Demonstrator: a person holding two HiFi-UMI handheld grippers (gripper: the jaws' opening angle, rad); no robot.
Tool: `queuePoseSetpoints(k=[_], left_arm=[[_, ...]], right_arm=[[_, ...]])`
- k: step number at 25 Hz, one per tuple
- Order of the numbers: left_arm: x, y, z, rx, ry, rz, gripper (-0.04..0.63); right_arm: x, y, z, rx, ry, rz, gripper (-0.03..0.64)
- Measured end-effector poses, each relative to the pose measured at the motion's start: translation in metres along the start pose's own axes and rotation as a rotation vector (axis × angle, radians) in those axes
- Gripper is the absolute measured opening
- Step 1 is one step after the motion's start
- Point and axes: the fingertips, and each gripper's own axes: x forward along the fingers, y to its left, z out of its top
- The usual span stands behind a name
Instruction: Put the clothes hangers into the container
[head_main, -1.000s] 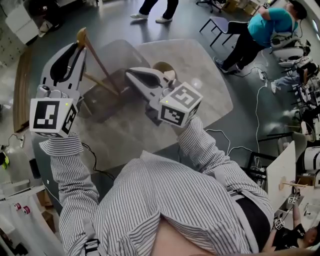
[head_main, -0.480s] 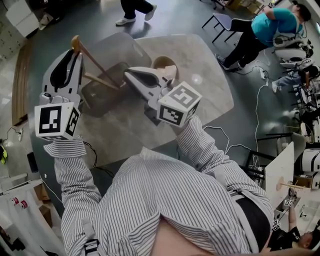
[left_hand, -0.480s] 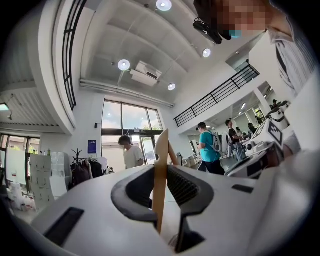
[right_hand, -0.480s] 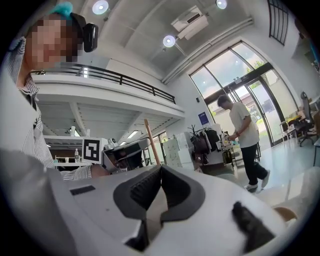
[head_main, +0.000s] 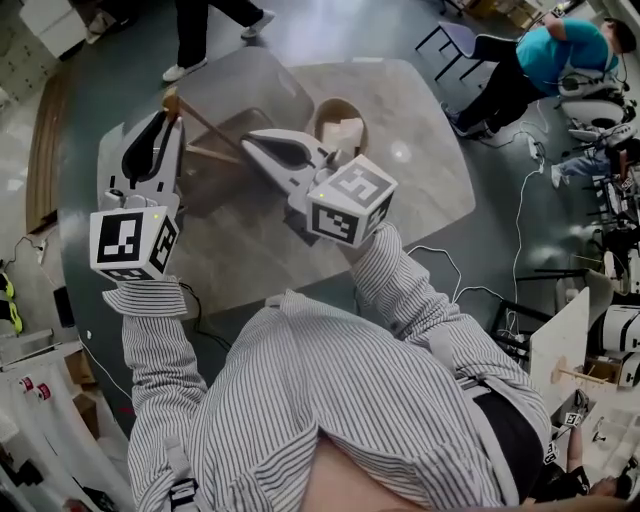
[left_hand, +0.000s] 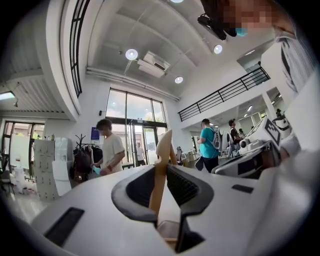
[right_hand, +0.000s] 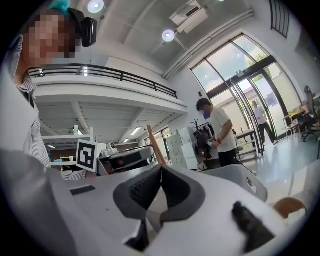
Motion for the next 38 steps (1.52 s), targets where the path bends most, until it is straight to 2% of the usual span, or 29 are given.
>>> queuePoseSetpoints(k=[1, 4, 10, 20, 29, 38], left_arm=[[-0.002, -0.001, -0.005, -0.008, 0.007, -0.005, 0.082], [-0.009, -0.002, -0.013, -0.029, 0.008, -0.006, 0.009], [-0.015, -0.014, -0.035, -0.042, 0.061, -0.042, 0.009], [-0.041, -0.035, -0.058, -0.127, 0.111, -0.078, 0.009], [-0.056, -0.073, -0.079, -0.198, 0.174, -0.167, 0.009], [-0.067, -0.117, -0.092, -0.245, 0.202, -0.253, 0.009]], right_arm=[[0.0, 0.002, -0.003, 0.002, 0.003, 0.001, 0.015], [-0.001, 0.007, -0.01, 0.009, 0.01, 0.004, 0.015], [-0.004, 0.017, -0.021, 0.026, 0.019, 0.0, 0.015], [-0.015, 0.038, -0.031, 0.034, 0.02, -0.027, 0.015], [-0.028, 0.048, -0.041, 0.031, 0.033, -0.061, 0.015], [-0.053, 0.055, -0.057, 0.058, 0.063, -0.118, 0.015]])
